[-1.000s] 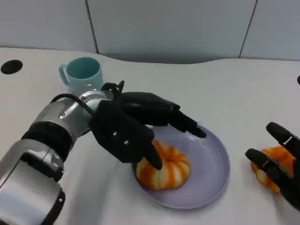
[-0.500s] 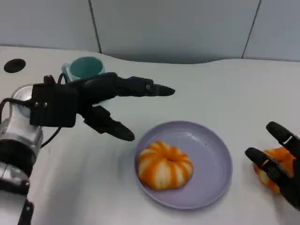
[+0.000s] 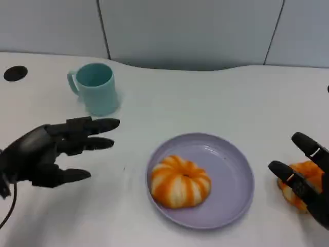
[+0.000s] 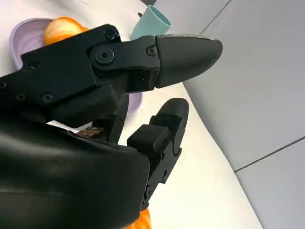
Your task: Grasp the bread from the table and place it into the plate.
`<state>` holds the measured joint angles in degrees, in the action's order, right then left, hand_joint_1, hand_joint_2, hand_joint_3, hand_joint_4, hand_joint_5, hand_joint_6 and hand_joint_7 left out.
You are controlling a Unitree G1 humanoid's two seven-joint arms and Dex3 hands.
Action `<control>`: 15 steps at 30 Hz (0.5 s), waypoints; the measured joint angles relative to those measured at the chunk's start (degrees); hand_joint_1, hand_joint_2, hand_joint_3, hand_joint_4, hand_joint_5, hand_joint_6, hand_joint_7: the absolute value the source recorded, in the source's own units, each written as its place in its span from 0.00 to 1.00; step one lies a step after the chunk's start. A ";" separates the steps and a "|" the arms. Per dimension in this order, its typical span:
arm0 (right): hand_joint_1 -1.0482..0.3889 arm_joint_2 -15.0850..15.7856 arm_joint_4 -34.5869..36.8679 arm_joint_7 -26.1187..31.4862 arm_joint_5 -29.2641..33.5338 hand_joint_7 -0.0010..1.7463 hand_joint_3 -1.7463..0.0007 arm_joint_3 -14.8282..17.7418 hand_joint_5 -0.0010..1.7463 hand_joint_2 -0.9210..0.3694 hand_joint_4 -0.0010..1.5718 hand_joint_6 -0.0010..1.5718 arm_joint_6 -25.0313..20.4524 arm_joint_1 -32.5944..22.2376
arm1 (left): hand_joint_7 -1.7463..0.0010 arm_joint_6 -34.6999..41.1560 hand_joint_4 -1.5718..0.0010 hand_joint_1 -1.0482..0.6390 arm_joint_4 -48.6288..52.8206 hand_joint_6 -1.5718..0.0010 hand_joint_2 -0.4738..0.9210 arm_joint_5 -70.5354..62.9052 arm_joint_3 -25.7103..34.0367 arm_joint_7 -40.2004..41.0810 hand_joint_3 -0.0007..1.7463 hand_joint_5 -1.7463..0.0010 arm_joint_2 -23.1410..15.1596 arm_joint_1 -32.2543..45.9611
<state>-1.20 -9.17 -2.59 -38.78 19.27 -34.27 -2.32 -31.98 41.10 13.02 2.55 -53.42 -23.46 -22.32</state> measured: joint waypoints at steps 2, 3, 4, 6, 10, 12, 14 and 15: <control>0.49 0.03 0.03 0.00 0.00 0.21 0.82 0.07 0.51 0.00 0.34 0.44 0.00 -0.02 | 0.93 0.67 0.71 0.22 -0.06 0.58 1.00 -0.28 0.49 1.16 0.11 0.43 -0.06 1.31; 0.49 0.03 0.08 -0.03 0.00 0.21 0.82 0.06 0.51 0.00 0.34 0.44 0.00 -0.01 | 0.91 2.00 0.72 0.23 -0.23 0.55 1.00 -0.58 0.57 1.91 0.10 0.36 -0.09 1.85; 0.49 0.03 0.14 -0.07 0.00 0.21 0.81 0.05 0.52 0.00 0.34 0.43 0.00 -0.01 | 0.78 3.58 0.73 0.25 -0.50 0.55 1.00 -1.02 0.68 2.78 0.09 0.25 -0.15 2.52; 0.49 0.05 0.26 -0.09 0.00 0.21 0.80 0.06 0.52 0.00 0.34 0.43 0.00 -0.01 | 0.37 8.07 0.75 0.25 -1.61 0.66 1.00 -1.84 0.67 5.00 0.06 0.07 -0.20 3.97; 0.49 0.05 0.39 -0.14 0.00 0.21 0.80 0.05 0.52 0.00 0.34 0.43 0.00 0.02 | 0.06 21.55 0.67 0.27 -6.77 0.71 1.00 -3.66 0.06 9.96 0.02 0.00 -0.21 7.51; 0.49 0.05 0.37 -0.14 0.00 0.21 0.81 0.04 0.52 0.00 0.34 0.44 0.00 0.02 | 0.02 28.02 0.65 0.29 -9.49 0.72 1.00 -3.63 -0.20 11.05 0.02 0.00 -0.15 8.75; 0.49 0.05 0.35 -0.14 0.01 0.21 0.82 0.03 0.52 0.00 0.34 0.44 0.00 0.02 | 0.00 32.99 0.60 0.33 -11.82 0.70 1.00 -3.77 -0.45 12.19 0.04 0.00 -0.12 9.92; 0.49 0.05 0.34 -0.14 0.01 0.21 0.82 0.02 0.52 0.00 0.34 0.43 0.00 0.02 | 0.00 34.02 0.58 0.34 -12.74 0.69 1.00 -4.52 -0.87 13.05 0.05 0.00 -0.11 10.30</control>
<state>-1.15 -8.84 -2.73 -38.77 19.29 -34.27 -2.31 2.04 28.36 8.50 1.68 -40.37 -23.57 -12.01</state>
